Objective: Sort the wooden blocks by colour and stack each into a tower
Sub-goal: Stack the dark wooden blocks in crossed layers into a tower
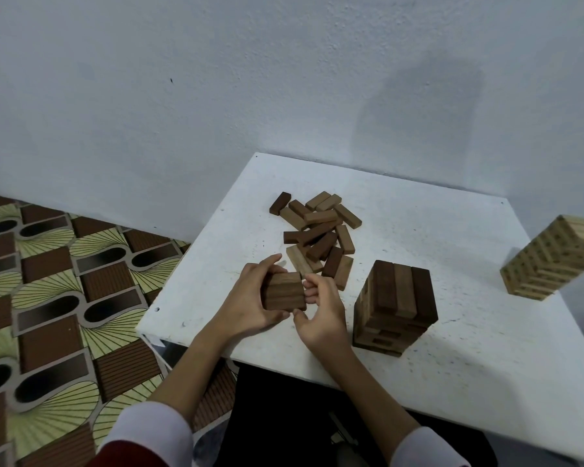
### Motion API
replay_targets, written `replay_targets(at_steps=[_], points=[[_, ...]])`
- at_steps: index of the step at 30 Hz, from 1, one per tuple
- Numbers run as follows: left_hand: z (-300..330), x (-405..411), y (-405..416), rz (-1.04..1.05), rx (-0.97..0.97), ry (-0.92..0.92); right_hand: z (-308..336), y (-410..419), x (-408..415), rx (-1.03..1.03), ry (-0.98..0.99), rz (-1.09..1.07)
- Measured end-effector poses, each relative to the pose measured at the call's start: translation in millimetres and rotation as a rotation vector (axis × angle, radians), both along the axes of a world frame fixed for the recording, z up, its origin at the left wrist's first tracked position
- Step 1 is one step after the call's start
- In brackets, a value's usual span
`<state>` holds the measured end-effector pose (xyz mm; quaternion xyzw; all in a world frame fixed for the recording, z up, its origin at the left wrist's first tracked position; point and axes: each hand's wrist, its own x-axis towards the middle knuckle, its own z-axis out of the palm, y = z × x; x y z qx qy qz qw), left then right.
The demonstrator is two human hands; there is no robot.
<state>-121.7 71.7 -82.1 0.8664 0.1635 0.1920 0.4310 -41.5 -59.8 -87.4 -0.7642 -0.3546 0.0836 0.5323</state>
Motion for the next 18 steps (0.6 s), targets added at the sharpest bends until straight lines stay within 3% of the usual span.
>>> replay_targets(at_steps=[18], points=[[2.4,-0.7,-0.8,-0.01,-0.005,0.017,3.7,-1.4,-1.1,-0.031,0.036,0.012]])
